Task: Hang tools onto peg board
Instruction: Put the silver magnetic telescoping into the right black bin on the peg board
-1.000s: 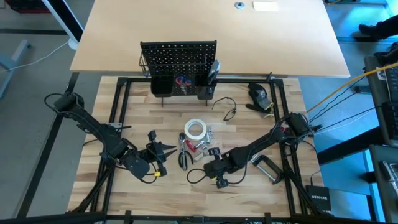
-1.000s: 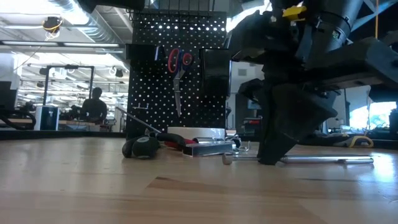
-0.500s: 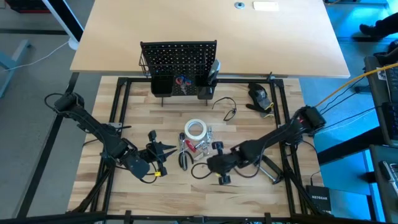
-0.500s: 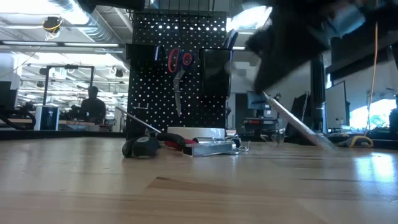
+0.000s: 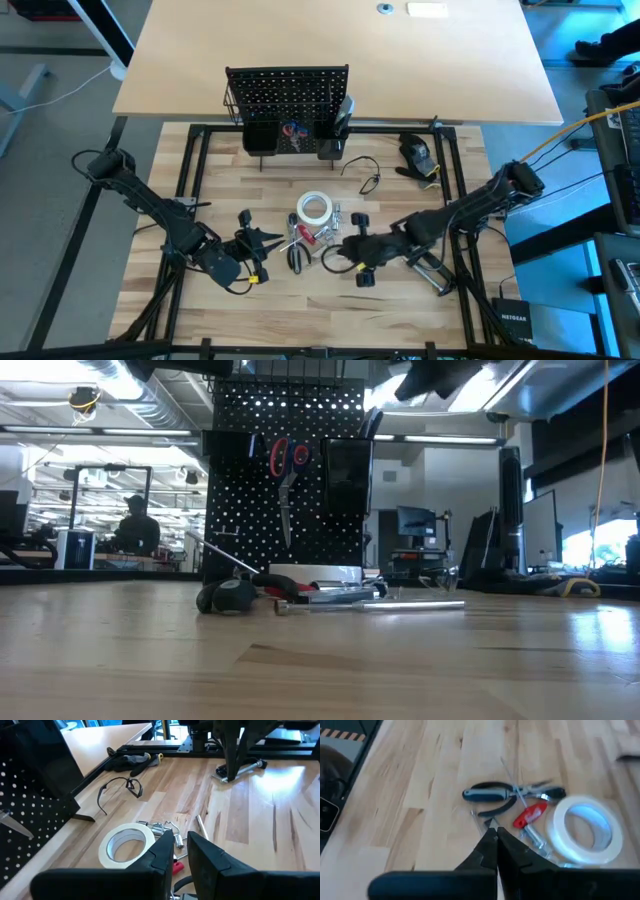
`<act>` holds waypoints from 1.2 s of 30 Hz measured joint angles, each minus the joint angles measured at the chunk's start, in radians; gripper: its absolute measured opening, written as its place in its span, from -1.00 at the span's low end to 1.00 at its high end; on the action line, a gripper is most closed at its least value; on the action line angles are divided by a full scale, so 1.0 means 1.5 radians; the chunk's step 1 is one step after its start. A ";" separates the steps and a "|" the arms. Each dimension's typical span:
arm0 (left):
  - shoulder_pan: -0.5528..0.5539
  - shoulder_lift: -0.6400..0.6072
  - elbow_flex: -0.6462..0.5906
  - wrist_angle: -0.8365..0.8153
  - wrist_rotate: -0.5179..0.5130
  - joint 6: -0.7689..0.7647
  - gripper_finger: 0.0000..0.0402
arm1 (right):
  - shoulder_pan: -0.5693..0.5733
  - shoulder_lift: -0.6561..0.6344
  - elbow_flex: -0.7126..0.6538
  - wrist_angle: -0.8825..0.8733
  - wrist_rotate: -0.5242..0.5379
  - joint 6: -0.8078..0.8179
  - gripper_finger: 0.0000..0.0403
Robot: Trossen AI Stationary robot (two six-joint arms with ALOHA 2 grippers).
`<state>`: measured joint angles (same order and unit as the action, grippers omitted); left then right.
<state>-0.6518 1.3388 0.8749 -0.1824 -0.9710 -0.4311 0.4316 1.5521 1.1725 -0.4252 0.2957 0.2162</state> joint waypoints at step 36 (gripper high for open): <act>0.137 0.423 0.274 0.025 0.378 0.004 -0.77 | 0.119 0.036 -0.216 0.081 0.045 0.172 -0.67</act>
<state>-0.4459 1.9730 1.2853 -0.1444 -0.4047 -0.4246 0.6099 1.6054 0.8490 -0.3039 0.3629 0.4740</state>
